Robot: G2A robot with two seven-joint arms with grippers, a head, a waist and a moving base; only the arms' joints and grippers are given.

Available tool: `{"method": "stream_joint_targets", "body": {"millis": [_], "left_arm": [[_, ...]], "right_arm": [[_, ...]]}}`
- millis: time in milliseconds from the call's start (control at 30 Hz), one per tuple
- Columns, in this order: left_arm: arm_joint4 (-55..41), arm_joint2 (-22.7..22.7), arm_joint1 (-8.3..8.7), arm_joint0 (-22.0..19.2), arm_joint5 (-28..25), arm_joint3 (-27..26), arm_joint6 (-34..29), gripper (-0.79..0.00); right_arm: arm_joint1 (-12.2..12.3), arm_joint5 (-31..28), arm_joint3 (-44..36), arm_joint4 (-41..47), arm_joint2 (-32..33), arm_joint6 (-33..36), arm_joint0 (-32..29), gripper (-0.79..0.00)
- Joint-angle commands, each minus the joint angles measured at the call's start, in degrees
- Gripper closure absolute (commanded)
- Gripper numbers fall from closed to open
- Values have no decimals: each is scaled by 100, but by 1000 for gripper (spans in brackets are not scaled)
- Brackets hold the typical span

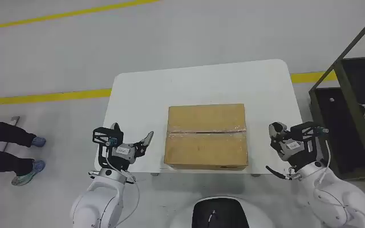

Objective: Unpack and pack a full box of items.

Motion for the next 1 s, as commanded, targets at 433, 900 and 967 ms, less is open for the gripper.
{"method": "stream_joint_targets", "body": {"millis": [433,900,967], "left_arm": [[0,0,0,0,0,0,0,-785],[0,0,0,0,0,0,0,-785],[0,0,0,0,0,0,0,-785]], "right_arm": [[-16,-290,1096,633,-460,5,420,0],[-47,-447,1783,525,-1211,68,1012,0],[-46,-500,1795,537,-1277,89,1067,0]]}}
